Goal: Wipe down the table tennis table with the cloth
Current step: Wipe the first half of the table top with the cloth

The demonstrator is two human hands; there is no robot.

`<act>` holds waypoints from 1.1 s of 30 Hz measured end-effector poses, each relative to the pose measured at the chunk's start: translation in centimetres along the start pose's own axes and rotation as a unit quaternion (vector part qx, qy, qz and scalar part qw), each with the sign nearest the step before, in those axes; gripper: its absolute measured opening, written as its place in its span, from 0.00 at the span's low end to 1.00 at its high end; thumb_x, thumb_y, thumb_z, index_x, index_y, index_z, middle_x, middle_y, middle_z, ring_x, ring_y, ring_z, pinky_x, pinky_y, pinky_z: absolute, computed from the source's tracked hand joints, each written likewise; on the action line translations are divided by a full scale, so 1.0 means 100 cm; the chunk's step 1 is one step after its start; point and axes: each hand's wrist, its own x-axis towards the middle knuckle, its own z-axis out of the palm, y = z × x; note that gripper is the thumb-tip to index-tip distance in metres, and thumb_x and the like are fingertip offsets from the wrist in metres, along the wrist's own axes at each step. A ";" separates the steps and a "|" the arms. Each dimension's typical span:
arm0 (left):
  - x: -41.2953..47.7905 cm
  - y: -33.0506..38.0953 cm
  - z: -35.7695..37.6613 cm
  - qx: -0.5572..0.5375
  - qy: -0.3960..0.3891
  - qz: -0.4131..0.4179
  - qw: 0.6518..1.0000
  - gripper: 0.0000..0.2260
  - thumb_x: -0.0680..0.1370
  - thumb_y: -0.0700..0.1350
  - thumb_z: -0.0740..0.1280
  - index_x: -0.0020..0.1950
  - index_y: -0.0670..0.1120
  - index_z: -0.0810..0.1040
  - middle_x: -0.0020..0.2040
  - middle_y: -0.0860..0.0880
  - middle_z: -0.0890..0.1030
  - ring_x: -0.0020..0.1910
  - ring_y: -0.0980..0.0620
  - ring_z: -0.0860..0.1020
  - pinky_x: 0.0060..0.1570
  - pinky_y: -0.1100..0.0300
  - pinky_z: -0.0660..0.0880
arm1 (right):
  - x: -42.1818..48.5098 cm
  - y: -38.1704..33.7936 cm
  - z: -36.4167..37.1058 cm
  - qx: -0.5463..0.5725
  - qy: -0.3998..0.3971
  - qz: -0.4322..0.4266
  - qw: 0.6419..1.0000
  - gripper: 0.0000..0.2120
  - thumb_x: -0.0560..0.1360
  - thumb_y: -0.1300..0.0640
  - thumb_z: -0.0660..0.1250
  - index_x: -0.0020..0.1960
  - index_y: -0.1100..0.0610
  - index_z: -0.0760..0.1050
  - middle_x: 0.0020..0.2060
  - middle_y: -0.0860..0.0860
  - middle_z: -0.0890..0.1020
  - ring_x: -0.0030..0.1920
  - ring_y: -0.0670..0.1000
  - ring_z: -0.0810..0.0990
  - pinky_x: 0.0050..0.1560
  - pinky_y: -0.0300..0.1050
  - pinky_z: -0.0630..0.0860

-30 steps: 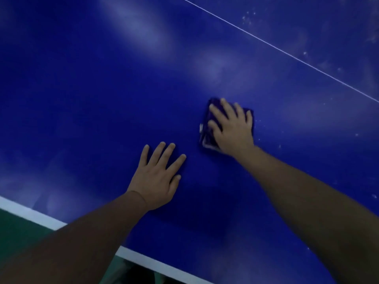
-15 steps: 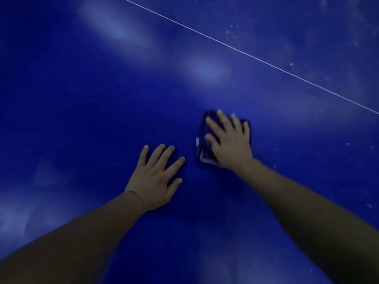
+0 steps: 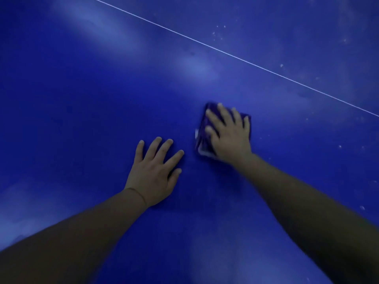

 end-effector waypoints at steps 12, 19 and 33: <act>0.082 -0.012 -0.018 -0.011 0.008 -0.025 1.000 0.24 0.83 0.59 0.51 0.78 0.55 0.65 0.79 0.46 0.62 0.79 0.42 0.55 0.75 0.35 0.50 | -0.008 0.017 0.004 0.011 -0.004 -0.023 1.000 0.26 0.81 0.37 0.48 0.78 0.37 0.59 0.80 0.44 0.58 0.79 0.58 0.58 0.75 0.69 0.52; 0.110 -0.016 -0.018 0.006 0.016 -0.034 0.999 0.25 0.82 0.60 0.46 0.79 0.57 0.61 0.80 0.48 0.59 0.79 0.43 0.53 0.75 0.35 0.48 | 0.157 0.033 -0.021 0.076 -0.016 0.127 0.989 0.27 0.81 0.36 0.44 0.80 0.35 0.49 0.82 0.42 0.48 0.81 0.59 0.47 0.75 0.72 0.42; 0.146 -0.005 -0.014 -0.022 0.041 -0.079 0.996 0.25 0.82 0.61 0.46 0.79 0.59 0.59 0.81 0.50 0.57 0.80 0.45 0.49 0.75 0.33 0.42 | 0.213 0.014 -0.033 0.083 -0.025 0.092 0.992 0.27 0.82 0.38 0.44 0.81 0.38 0.50 0.82 0.43 0.46 0.80 0.62 0.45 0.74 0.74 0.40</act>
